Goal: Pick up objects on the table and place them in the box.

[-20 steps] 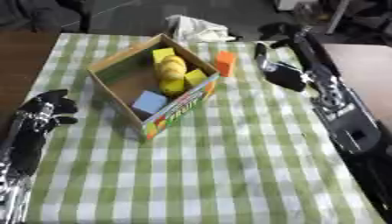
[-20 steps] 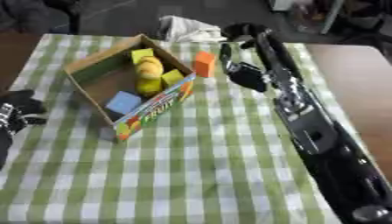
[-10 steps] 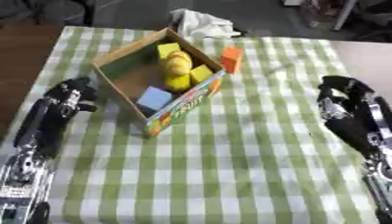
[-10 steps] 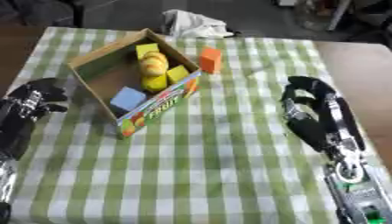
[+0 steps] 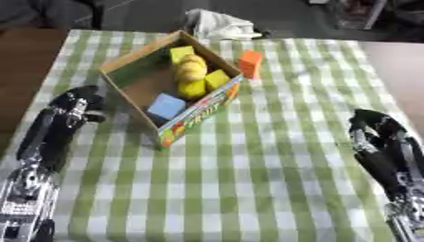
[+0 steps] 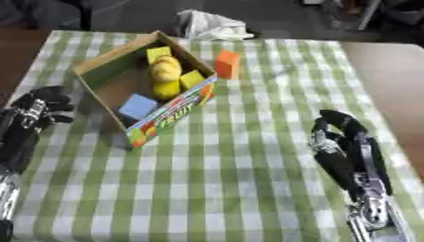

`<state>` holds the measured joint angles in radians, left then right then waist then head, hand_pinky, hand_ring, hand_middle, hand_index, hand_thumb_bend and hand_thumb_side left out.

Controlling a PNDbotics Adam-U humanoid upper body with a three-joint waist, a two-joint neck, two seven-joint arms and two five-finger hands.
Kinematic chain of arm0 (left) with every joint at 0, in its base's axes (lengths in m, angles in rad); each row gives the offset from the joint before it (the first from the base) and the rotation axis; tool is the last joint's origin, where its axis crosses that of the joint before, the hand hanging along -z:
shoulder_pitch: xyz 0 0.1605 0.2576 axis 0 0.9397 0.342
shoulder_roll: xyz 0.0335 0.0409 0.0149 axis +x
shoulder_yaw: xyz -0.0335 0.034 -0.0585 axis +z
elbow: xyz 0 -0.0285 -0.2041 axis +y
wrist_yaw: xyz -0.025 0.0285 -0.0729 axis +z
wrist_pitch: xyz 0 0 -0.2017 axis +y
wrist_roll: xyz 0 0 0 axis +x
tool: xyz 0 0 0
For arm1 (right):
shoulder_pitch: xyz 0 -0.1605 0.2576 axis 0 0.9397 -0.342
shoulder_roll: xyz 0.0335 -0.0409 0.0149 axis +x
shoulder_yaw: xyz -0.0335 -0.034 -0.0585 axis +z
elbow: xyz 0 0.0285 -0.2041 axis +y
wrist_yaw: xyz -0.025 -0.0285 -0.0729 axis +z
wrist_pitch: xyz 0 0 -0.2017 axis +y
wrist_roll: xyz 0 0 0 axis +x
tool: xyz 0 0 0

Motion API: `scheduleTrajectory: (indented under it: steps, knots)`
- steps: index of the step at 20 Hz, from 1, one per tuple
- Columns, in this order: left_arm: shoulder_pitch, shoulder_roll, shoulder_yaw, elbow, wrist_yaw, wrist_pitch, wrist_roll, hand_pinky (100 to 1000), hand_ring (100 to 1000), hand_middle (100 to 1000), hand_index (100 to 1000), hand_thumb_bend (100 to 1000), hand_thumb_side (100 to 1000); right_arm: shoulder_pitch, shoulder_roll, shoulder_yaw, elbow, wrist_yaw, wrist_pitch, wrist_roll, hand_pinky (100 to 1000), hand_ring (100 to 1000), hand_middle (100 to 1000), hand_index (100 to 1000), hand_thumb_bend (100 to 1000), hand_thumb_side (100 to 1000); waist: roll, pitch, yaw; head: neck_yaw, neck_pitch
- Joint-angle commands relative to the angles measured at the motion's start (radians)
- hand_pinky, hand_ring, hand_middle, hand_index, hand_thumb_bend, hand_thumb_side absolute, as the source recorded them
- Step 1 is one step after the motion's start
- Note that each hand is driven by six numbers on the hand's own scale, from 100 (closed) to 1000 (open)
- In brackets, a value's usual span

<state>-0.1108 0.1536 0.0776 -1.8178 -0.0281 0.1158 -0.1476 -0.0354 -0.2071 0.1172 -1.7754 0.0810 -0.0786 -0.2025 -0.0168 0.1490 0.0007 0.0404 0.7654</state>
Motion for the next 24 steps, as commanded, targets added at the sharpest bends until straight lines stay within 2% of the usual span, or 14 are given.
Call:
scheduleTrajectory:
  steps: [1, 24]
  knots:
    - [-0.002, 0.001, 0.002, -0.017, -0.001, -0.006, -0.004, 647, 692, 625, 782, 168, 702, -0.010, 0.000, 0.000, -0.004, 0.009, -0.005, 0.000, 714, 848, 611, 735, 100, 347, 0.006, -0.014, -0.001, 0.002, 0.005]
    - [0.002, 0.003, -0.009, -0.013, -0.001, -0.009, -0.016, 647, 694, 626, 782, 170, 698, -0.008, 0.001, 0.018, -0.005, 0.022, -0.003, 0.030, 714, 842, 592, 726, 100, 340, 0.012, -0.020, 0.003, 0.013, 0.005]
